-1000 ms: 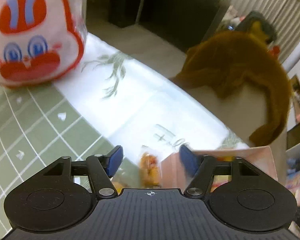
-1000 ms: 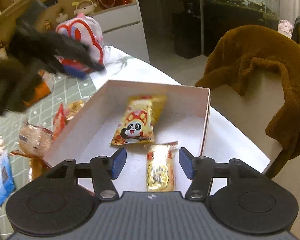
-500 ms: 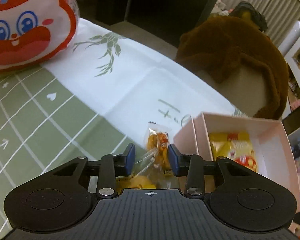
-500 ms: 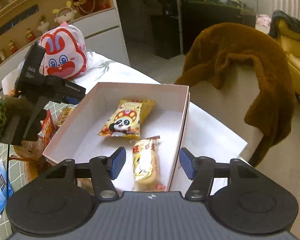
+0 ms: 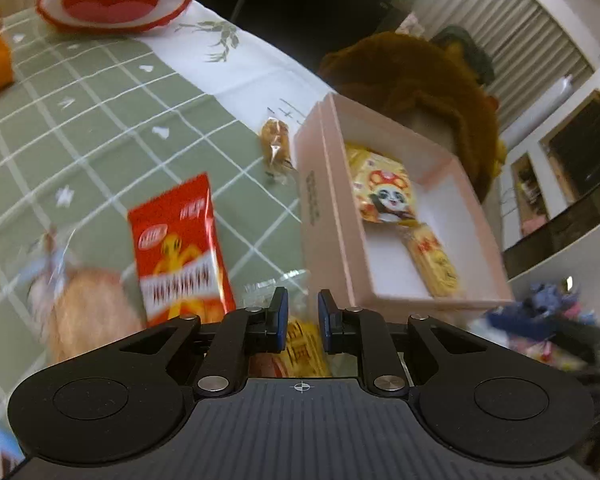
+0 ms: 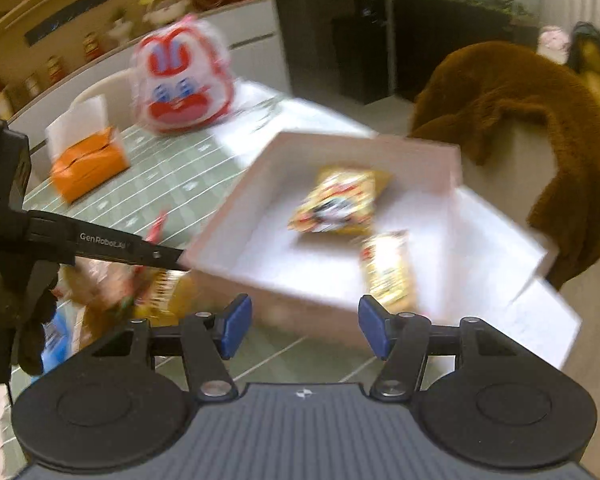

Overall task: Organize snacks
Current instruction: 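Move the right tool back over the snacks toward the blue packet, then grasp the blue-and-white biscuit packet with the right tool and lift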

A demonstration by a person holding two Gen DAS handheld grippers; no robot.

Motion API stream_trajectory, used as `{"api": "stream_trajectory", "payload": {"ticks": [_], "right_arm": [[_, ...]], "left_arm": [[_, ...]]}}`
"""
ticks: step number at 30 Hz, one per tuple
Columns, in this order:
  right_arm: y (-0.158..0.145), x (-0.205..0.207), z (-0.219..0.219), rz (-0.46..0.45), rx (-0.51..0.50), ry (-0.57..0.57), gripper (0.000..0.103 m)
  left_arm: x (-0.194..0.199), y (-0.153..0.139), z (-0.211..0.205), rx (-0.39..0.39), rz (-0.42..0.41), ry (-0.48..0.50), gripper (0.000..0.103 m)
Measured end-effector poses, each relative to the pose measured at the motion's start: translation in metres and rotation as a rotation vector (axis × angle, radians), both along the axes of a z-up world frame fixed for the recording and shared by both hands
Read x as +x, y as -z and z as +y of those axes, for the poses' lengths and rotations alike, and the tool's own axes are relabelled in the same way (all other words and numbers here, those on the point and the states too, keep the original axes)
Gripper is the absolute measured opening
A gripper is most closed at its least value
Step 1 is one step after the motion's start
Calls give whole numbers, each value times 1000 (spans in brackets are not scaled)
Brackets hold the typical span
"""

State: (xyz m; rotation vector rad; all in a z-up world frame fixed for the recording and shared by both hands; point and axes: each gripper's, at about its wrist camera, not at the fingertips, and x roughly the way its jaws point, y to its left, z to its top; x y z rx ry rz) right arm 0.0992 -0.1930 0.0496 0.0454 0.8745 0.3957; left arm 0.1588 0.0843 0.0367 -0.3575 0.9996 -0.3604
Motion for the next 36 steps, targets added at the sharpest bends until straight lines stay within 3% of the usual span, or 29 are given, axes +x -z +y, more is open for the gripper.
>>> {"api": "stream_trajectory", "payload": {"ticks": [2,7,12,14,16,20,23,30,36], "right_arm": [[8,-7,20,73,27,-47,60],[23,-42,84,160,21,-185,64],[32,-70,138,142,-45,-292,64],[37,-75,153,112,-90,-316,70],[42,-79,160,63,-163,-328,72],[44,-81,144,45,-204,-305,73],[42,-80,122,34,-218,-256,73],[42,-82,88,-36,-337,-153,72],[37,-84,64,14,-245,-102,73]], "left_arm": [[-17,-12,8,-6,-23,-48,21],[-69,-43,38,107,-99,-227,25],[-126,-42,100,125,-116,-574,27],[-142,-32,126,116,-65,-708,27],[-147,-19,140,139,-9,-762,27],[-146,-4,138,189,38,-752,27],[-135,-1,128,184,15,-700,27],[-107,4,67,162,-26,-375,26],[-108,18,35,163,2,-256,24]]}}
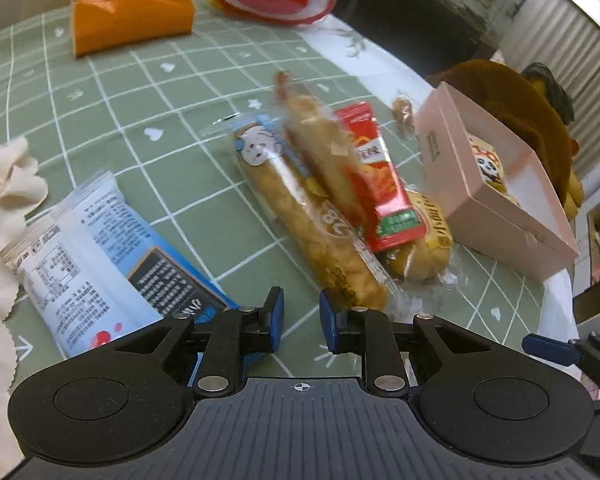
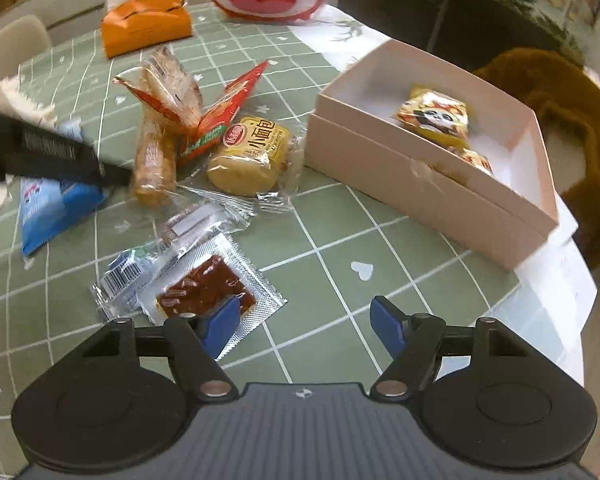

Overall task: Organize snacks
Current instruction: 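Grasp the blue-and-white biscuit packet with the right tool and lift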

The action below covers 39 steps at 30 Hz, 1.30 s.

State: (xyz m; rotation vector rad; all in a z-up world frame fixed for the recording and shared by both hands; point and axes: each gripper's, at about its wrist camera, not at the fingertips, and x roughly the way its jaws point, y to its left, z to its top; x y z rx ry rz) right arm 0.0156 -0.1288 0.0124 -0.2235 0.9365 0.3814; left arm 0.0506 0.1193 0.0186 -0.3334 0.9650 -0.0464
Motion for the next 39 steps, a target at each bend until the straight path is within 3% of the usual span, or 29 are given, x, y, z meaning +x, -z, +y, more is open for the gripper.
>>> {"api": "stream_trajectory", "payload": {"ticks": [3,5,11,15,19,22,23,26,29,34,39], "right_arm": [[-6,-1,9,32,88,-37,73],[-8,-4,28,19,83,-80,73],[-17,-13,88,-51,63,-282,73],[-20,-15,127,-34,131,-458,73],[-12,-1,176,-78,109,-548,74],[4,15,208,-41,54,-570,74],[8,18,213,-23,49,-578,78],[15,22,217,27,49,-573,86],[15,24,212,36,53,-548,86],[1,16,192,25,21,-474,72],[-25,7,139,-6,96,-345,71]], "left_arm": [[-5,-4,5,-41,0,-25,25],[-12,-11,17,-39,-18,-79,26],[-50,-36,69,-82,-28,-357,27],[-67,-61,82,-72,-42,-381,27],[-76,-77,87,-31,-40,-375,27],[-82,-79,96,-31,-49,-392,27],[-83,-79,99,-39,-52,-396,27],[-83,-77,104,-58,-64,-413,27],[-84,-75,104,-55,-68,-415,27],[-89,-78,105,-58,-100,-421,27],[-86,-82,96,-52,-111,-385,27]]}}
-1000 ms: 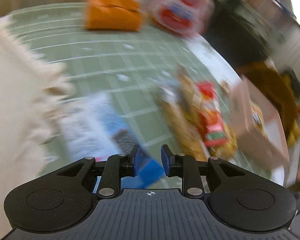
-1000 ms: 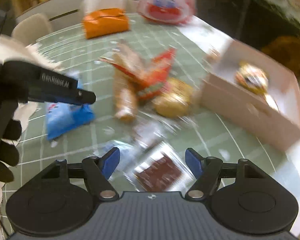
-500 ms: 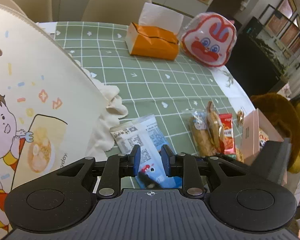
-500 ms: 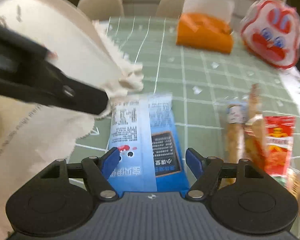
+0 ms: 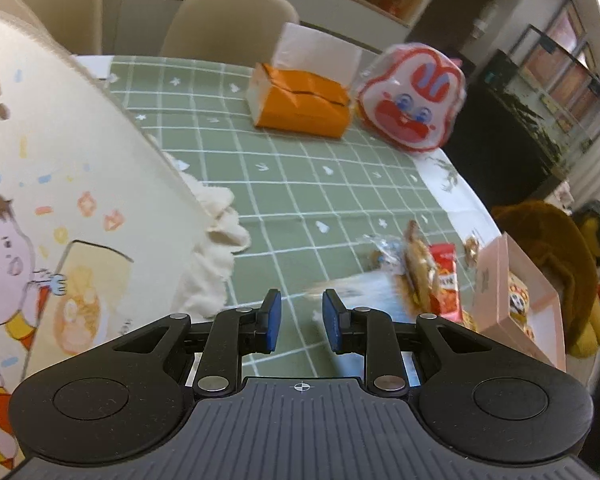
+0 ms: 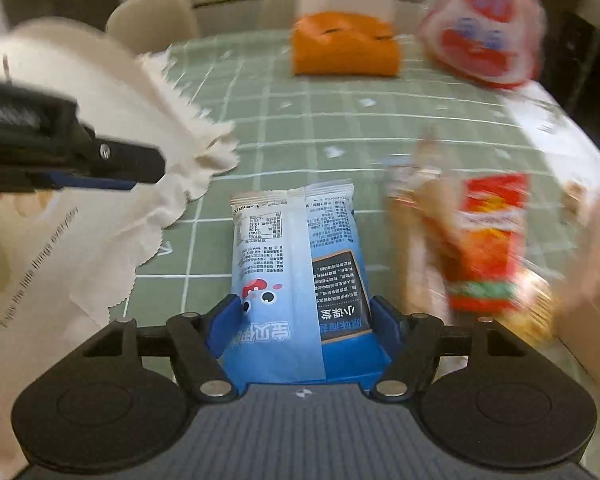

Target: Organize snacks

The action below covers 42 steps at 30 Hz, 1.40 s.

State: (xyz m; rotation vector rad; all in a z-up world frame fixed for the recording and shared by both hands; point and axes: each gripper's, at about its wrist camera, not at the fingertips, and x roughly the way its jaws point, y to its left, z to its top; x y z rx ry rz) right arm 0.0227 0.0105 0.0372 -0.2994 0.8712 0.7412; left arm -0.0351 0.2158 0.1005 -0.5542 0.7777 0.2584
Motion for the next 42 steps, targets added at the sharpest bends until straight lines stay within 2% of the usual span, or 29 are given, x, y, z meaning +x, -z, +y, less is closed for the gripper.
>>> {"api": "stream_trajectory", "payload": {"ticks": [3,7,12,14,17,19,23,30,36,39,42], "right_arm": [[-16,-15,-44,-35,36,73,70],[-22,-28,-119,-47,77,269,71],[14,-21,-190,14,31,559,73],[27,-18,-207,61,51,617,75],[44,-14,-220,146,80,641,76],[48,-19,-218,126,75,629,81],[54,-26,-211,92,33,590,87],[56,-36,-207,40,1,555,94],[60,-36,-199,24,-22,555,101],[62,-36,-197,18,-33,554,102],[63,-36,-196,14,-36,561,103]], "left_arm": [[9,3,-17,0,4,81,27],[22,15,-54,-17,1,249,27],[36,37,-112,33,32,457,27],[41,43,-132,89,44,511,27],[47,52,-159,204,70,588,27],[51,58,-171,243,83,628,28],[60,72,-182,306,116,641,34],[62,71,-176,273,126,617,34],[61,72,-176,290,142,614,37],[64,72,-173,226,153,649,43],[64,71,-173,195,153,675,44]]}}
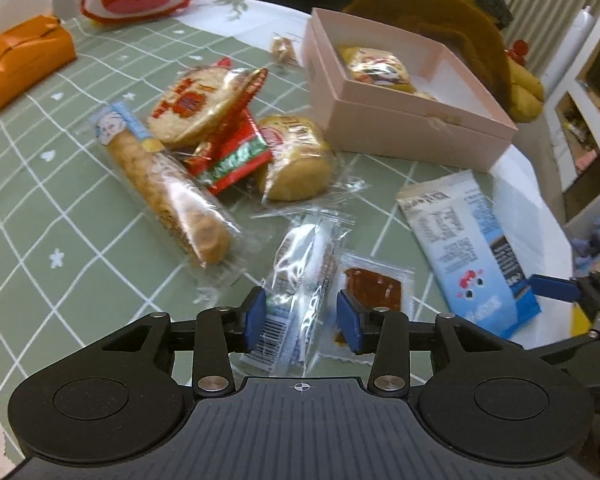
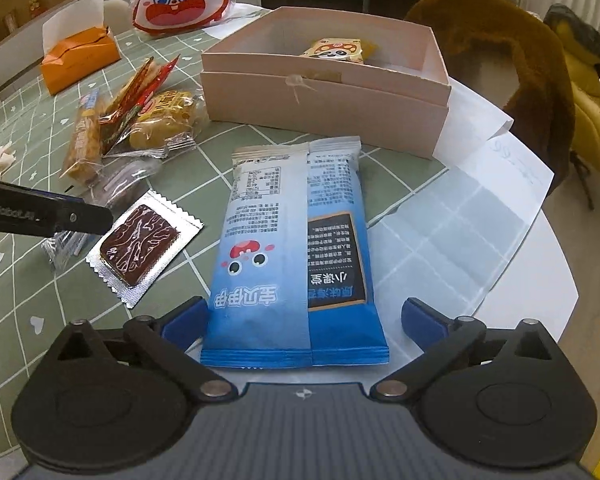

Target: Organize snacks

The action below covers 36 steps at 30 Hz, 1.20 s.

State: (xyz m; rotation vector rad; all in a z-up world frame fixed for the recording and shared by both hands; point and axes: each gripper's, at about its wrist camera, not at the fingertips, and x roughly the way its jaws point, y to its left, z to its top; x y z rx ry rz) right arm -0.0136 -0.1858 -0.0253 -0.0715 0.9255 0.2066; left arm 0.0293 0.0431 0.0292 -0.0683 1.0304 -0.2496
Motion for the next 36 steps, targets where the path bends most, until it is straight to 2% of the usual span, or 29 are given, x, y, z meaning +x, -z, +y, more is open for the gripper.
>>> {"api": "stream_trajectory", "payload": {"ticks": [1,3,8,11,16,28,30,31,33,36], "right_arm": [[0,0,0,-2,1,2,103],[1,-1,0,-6,2,5,103],[2,-4,-1,-26,5,8,103],[2,-7,0,-38,7,13,103],[2,-7,-1,-40,8,14,103],[2,-9,-1,-39,12,16,103],[-1,-5,-3,-10,9,-22,103],[-3,-3,-4,9,14,-36,101],[-12,-3,-9,16,32,-40,90],[-33,-12,-8,-64,62,-41,90]], "left_arm": [[0,0,0,15,-5,-6,43],[2,1,0,49,-19,-21,48],[4,1,-2,65,-28,-17,47],[4,2,-2,54,-24,-4,50],[1,0,-4,-23,16,65,52],[-10,7,-28,119,-98,81,51],[-15,8,-28,138,-115,78,47],[-17,7,-25,127,-106,71,46],[-21,5,-16,84,-79,33,44],[-32,3,0,33,-54,-17,44]]}}
